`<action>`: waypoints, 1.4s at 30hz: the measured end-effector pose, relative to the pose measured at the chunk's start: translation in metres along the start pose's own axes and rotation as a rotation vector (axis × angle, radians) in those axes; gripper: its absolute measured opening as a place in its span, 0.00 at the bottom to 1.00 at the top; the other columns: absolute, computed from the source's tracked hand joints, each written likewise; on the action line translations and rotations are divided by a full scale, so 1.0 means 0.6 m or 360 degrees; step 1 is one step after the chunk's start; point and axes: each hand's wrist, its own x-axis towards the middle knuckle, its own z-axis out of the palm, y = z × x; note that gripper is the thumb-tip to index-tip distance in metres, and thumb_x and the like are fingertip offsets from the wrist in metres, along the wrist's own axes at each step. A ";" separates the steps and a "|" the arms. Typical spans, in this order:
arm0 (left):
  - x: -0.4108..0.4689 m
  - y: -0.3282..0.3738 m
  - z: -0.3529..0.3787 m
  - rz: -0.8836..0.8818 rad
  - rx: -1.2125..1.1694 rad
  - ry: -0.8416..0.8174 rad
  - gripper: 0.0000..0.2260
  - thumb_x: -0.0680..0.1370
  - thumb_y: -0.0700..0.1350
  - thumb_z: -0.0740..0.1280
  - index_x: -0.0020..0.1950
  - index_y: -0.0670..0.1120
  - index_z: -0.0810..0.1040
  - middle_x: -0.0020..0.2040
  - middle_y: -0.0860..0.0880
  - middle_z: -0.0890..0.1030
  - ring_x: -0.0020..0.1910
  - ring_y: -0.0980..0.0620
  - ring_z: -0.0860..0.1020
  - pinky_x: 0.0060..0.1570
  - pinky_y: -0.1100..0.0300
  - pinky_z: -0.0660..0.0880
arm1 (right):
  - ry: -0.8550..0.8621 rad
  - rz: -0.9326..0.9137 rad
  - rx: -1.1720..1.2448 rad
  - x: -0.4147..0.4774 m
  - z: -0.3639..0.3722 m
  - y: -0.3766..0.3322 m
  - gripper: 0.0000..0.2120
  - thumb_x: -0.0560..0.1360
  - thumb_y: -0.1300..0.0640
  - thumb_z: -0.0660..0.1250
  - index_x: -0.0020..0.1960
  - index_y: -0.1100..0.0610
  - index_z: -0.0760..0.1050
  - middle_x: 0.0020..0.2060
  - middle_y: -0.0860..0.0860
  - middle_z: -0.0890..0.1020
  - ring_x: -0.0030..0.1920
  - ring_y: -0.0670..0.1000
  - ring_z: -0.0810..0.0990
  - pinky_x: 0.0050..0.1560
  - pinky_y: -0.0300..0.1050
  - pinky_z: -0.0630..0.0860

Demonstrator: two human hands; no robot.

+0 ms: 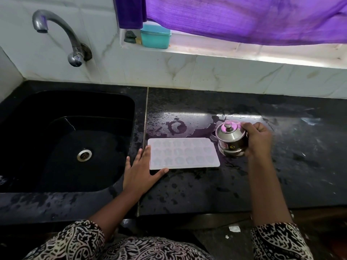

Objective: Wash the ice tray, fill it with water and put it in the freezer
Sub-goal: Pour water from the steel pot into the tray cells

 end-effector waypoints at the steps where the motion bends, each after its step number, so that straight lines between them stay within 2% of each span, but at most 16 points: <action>1: 0.000 0.000 0.000 0.0001 0.0000 0.0001 0.46 0.71 0.75 0.52 0.80 0.50 0.46 0.80 0.53 0.55 0.78 0.55 0.49 0.75 0.45 0.44 | 0.0010 0.0001 -0.0013 0.001 -0.002 0.000 0.17 0.69 0.66 0.69 0.28 0.55 0.64 0.19 0.44 0.70 0.23 0.44 0.66 0.26 0.35 0.66; 4: 0.001 0.002 0.000 0.0005 -0.0005 0.0000 0.46 0.71 0.75 0.52 0.80 0.49 0.46 0.79 0.53 0.55 0.78 0.55 0.49 0.75 0.45 0.43 | 0.0032 -0.0020 -0.0084 -0.001 -0.009 0.001 0.17 0.69 0.65 0.69 0.28 0.55 0.64 0.20 0.45 0.69 0.23 0.44 0.66 0.27 0.36 0.65; 8: 0.000 0.001 -0.001 0.0006 0.0017 -0.0006 0.46 0.71 0.75 0.51 0.80 0.50 0.45 0.80 0.53 0.55 0.78 0.55 0.48 0.75 0.45 0.43 | 0.0046 -0.0042 -0.0241 -0.006 -0.015 0.003 0.17 0.69 0.64 0.70 0.29 0.55 0.65 0.26 0.50 0.70 0.27 0.46 0.69 0.29 0.38 0.69; 12: 0.000 0.001 -0.001 0.0007 0.0016 -0.0008 0.46 0.71 0.75 0.51 0.80 0.50 0.44 0.80 0.53 0.55 0.78 0.55 0.48 0.75 0.46 0.43 | 0.0058 -0.0101 -0.0330 -0.008 -0.017 0.002 0.17 0.70 0.65 0.70 0.30 0.54 0.64 0.28 0.52 0.71 0.30 0.49 0.69 0.32 0.42 0.69; 17: 0.001 0.001 0.000 0.0008 0.0019 -0.0003 0.46 0.71 0.75 0.51 0.80 0.50 0.45 0.80 0.53 0.55 0.78 0.55 0.48 0.75 0.45 0.43 | 0.0061 -0.0123 -0.0377 -0.017 -0.015 -0.002 0.17 0.72 0.64 0.69 0.31 0.55 0.65 0.30 0.52 0.72 0.28 0.46 0.71 0.26 0.37 0.73; 23: 0.001 -0.001 0.001 0.0015 0.0013 0.0002 0.46 0.70 0.76 0.50 0.80 0.50 0.45 0.79 0.53 0.56 0.78 0.55 0.49 0.75 0.45 0.44 | 0.0054 -0.0183 -0.0506 -0.019 -0.015 -0.004 0.14 0.71 0.63 0.70 0.32 0.56 0.67 0.30 0.52 0.72 0.28 0.46 0.71 0.25 0.36 0.73; 27: 0.002 -0.004 0.005 0.0013 0.0015 0.0011 0.46 0.70 0.76 0.50 0.80 0.50 0.45 0.79 0.52 0.57 0.78 0.54 0.50 0.75 0.44 0.45 | 0.0062 -0.0181 -0.0555 -0.017 -0.015 -0.002 0.14 0.71 0.62 0.70 0.32 0.56 0.68 0.31 0.53 0.74 0.31 0.49 0.73 0.33 0.44 0.75; 30: 0.002 -0.004 0.006 0.0010 0.0022 0.0003 0.46 0.70 0.76 0.50 0.80 0.50 0.45 0.79 0.52 0.57 0.78 0.54 0.49 0.75 0.45 0.45 | 0.0071 -0.0177 -0.0559 -0.018 -0.015 -0.003 0.13 0.71 0.62 0.71 0.32 0.56 0.69 0.31 0.54 0.74 0.32 0.51 0.74 0.34 0.46 0.75; 35: 0.000 -0.001 0.002 0.0007 0.0029 0.0004 0.46 0.71 0.75 0.50 0.80 0.50 0.44 0.79 0.53 0.56 0.78 0.55 0.49 0.75 0.46 0.44 | 0.0069 -0.0148 -0.0519 -0.023 -0.013 -0.009 0.14 0.72 0.63 0.69 0.33 0.55 0.68 0.32 0.52 0.75 0.30 0.46 0.75 0.26 0.37 0.73; 42: 0.000 -0.002 0.001 0.0020 0.0019 0.0013 0.46 0.71 0.76 0.51 0.80 0.50 0.45 0.79 0.52 0.57 0.78 0.54 0.50 0.75 0.45 0.45 | 0.0074 -0.0141 -0.0528 -0.028 -0.011 -0.012 0.12 0.73 0.62 0.69 0.34 0.55 0.69 0.33 0.51 0.76 0.32 0.46 0.77 0.26 0.36 0.72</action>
